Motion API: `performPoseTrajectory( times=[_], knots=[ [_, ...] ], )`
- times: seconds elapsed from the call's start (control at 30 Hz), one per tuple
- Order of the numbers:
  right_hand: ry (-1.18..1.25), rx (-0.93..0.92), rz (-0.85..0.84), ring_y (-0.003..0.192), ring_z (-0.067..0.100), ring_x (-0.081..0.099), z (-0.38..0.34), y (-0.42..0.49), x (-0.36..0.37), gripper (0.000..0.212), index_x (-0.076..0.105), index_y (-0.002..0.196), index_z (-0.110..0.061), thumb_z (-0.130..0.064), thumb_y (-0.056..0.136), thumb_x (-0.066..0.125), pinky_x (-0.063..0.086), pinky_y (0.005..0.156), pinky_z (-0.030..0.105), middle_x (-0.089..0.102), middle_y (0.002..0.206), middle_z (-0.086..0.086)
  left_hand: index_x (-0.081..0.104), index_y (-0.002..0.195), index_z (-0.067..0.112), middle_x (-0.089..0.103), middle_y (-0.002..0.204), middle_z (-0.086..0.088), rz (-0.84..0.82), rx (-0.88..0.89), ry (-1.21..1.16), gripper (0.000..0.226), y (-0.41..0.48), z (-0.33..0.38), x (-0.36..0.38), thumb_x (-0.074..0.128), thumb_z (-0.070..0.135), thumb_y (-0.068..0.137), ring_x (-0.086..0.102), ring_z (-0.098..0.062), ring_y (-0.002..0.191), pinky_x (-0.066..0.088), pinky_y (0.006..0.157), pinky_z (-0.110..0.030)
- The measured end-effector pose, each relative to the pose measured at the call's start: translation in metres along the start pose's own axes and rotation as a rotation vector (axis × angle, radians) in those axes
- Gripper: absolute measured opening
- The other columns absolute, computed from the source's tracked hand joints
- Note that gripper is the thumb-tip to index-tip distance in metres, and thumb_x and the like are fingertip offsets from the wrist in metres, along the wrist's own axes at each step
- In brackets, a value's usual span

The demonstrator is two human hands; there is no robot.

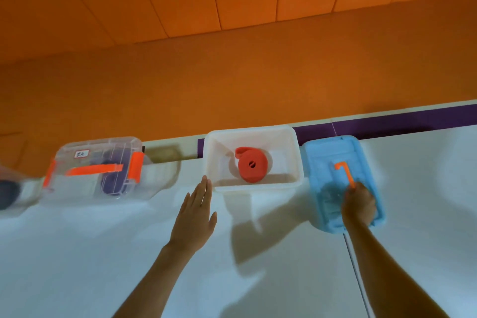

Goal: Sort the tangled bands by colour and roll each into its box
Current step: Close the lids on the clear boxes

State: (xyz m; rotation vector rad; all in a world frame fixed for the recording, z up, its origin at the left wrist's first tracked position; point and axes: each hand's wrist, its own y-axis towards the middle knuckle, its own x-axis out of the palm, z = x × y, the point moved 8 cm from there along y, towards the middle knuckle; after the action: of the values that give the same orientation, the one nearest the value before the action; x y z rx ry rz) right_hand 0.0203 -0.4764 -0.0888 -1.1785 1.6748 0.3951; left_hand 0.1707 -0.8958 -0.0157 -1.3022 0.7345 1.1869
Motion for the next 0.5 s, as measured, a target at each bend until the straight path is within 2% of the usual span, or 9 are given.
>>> performPoseTrajectory(
  times=[0.1,0.2,0.3,0.37,0.43,0.5],
  knots=[
    [0.074,-0.060,0.045,0.100,0.053,0.065,-0.009,0.012,-0.029,0.020,0.066,0.104,0.000,-0.010,0.105,0.048,0.050,0.082,0.055,0.069,0.105,0.032,-0.011,0.166,0.010,-0.018,0.175,-0.004,-0.005,-0.014,-0.018,0.083,0.004,0.002,-0.001,0.046,0.034,0.110,-0.003,-0.018,0.164,0.006,0.133,-0.036],
    [0.130,-0.170,0.077,0.097,0.050,0.066,-0.041,0.018,-0.062,0.019,0.067,0.104,-0.005,-0.011,0.106,0.049,0.047,0.079,0.048,0.072,0.102,0.027,-0.004,0.167,0.009,-0.009,0.176,-0.004,0.010,-0.025,-0.098,0.077,0.008,0.004,-0.007,0.045,0.030,0.111,0.004,-0.019,0.164,0.012,0.131,-0.033],
    [0.013,-0.396,0.072,0.101,0.044,0.067,-0.096,0.011,-0.078,0.021,0.070,0.111,-0.005,-0.010,0.107,0.049,0.048,0.082,0.047,0.073,0.107,0.021,0.009,0.168,0.011,0.008,0.177,-0.001,0.076,-0.097,-0.308,0.064,0.012,0.003,-0.018,0.039,0.024,0.113,0.019,-0.020,0.162,0.027,0.126,-0.032],
    [-0.099,-0.564,0.039,0.105,0.038,0.068,-0.136,-0.003,-0.074,0.023,0.069,0.119,-0.007,-0.007,0.106,0.049,0.051,0.085,0.047,0.072,0.113,0.016,0.019,0.168,0.014,0.022,0.174,-0.001,0.155,-0.191,-0.533,0.058,0.019,0.000,-0.029,0.039,0.023,0.114,0.027,-0.020,0.159,0.028,0.126,-0.034],
    [-0.049,-0.659,0.012,0.100,0.033,0.070,-0.173,-0.024,-0.069,0.021,0.071,0.114,-0.009,-0.006,0.105,0.052,0.055,0.083,0.047,0.074,0.106,0.012,0.030,0.165,0.016,0.034,0.170,-0.005,0.227,-0.319,-0.793,0.054,0.030,-0.004,-0.037,0.038,0.031,0.114,0.034,-0.024,0.157,0.027,0.129,-0.039],
    [-0.082,-0.790,-0.006,0.093,0.027,0.071,-0.205,-0.050,-0.055,0.022,0.072,0.113,-0.014,-0.007,0.102,0.054,0.057,0.079,0.045,0.073,0.099,0.006,0.039,0.162,0.025,0.046,0.164,-0.003,0.270,-0.465,-0.964,0.061,0.041,-0.010,-0.042,0.032,0.056,0.110,0.042,-0.027,0.152,0.031,0.126,-0.048]
  ],
)
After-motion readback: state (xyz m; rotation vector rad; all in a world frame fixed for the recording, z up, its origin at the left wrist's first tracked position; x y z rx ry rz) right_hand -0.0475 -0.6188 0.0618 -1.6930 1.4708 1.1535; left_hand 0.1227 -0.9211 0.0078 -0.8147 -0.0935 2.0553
